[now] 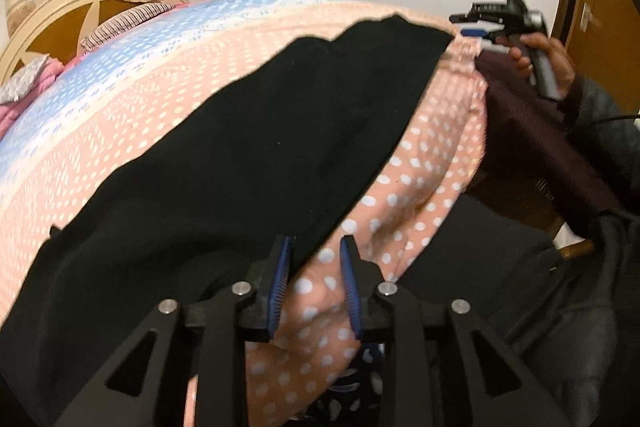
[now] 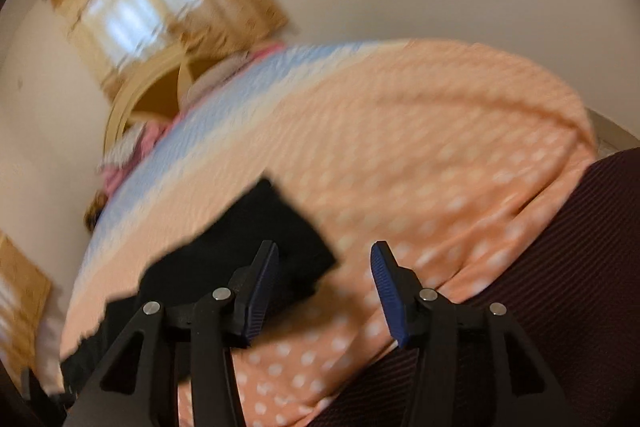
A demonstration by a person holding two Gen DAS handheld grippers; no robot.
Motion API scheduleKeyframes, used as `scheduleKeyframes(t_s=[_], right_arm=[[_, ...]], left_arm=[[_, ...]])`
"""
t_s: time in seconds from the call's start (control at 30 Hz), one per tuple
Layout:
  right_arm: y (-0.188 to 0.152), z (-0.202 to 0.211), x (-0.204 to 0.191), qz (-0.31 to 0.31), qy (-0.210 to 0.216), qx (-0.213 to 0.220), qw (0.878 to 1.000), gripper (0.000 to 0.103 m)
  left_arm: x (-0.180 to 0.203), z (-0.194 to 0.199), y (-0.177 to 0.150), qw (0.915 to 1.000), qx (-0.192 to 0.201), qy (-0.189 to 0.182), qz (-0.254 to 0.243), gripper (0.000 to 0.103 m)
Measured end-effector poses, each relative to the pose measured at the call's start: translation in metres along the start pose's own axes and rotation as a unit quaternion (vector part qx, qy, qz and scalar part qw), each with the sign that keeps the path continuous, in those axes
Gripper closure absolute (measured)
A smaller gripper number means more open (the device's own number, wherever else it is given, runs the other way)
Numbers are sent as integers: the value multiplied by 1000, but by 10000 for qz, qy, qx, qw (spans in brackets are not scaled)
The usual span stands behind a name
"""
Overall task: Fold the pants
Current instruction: 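Fold the pants edge over with the right tool and release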
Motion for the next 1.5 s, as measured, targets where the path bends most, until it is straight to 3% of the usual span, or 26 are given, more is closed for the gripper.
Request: scheduleKeyframes(t_s=[0.07, 0.1, 0.17, 0.3, 0.43, 0.57, 0.63, 0.73, 0.83, 0.93, 1.1, 1.23, 1.27, 1.3, 1.33, 1.5], right_arm=[[14, 2, -2, 14, 143, 103, 9998, 53], [19, -2, -8, 143, 188, 66, 9997, 53], [24, -15, -21, 335, 290, -124, 9989, 53], [14, -53, -46, 590, 504, -864, 9932, 56], [-20, -79, -57, 1127, 265, -1593, 9804, 58], [-42, -68, -70, 2252, -190, -1362, 9646, 61], [-55, -58, -83, 2777, -123, -1312, 9516, 61], [-63, -51, -83, 2956, -51, -1364, 9455, 61], [-47, -47, -75, 2365, 277, -1184, 9640, 61], [-40, -57, -57, 1496, 635, -1435, 9762, 61], [-34, -63, -44, 656, 1051, -1578, 9797, 61], [-33, -66, -44, 825, 645, -1514, 9829, 62], [-31, -69, -48, 891, 622, -1516, 9825, 65], [-31, -70, -50, 963, 624, -1523, 9817, 77], [-30, -71, -55, 974, 699, -1561, 9804, 81], [-14, -65, -64, 1124, 653, -1229, 9839, 87]], left_arm=[[-8, 8, 1, 9997, 126, -52, 218, 60], [-16, 13, 4, 9990, 247, -2, 382, 51], [-34, 15, 10, 9965, 402, 160, 721, 43], [-62, 0, 11, 9918, 323, 439, 1154, 43], [-73, -25, -3, 9879, -47, 451, 1482, 43], [-69, -31, -8, 9877, -46, 455, 1498, 42], [-69, -31, -6, 9873, -65, 432, 1525, 41], [-68, -31, -5, 9869, -79, 423, 1557, 39], [-70, -30, -7, 9861, -79, 404, 1612, 38], [-70, -31, -7, 9856, -88, 382, 1644, 38], [-69, -32, -7, 9857, -69, 357, 1647, 32], [-67, -33, -6, 9860, -57, 361, 1626, 30], [-67, -34, -6, 9860, -58, 363, 1626, 29], [-67, -34, -6, 9860, -56, 363, 1625, 29], [-67, -33, -6, 9860, -53, 360, 1628, 29], [-68, -33, -7, 9856, -26, 364, 1649, 29]])
Point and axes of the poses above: each gripper's, at about its wrist camera, not at the fingertips, and z roughly against the way its jaws point, x to its right, y to its top, the point moved 9 cm from there along -z, roughly the way its jaws point, and after that the axes turned 7 degrees about y, right-handed, at the moved point
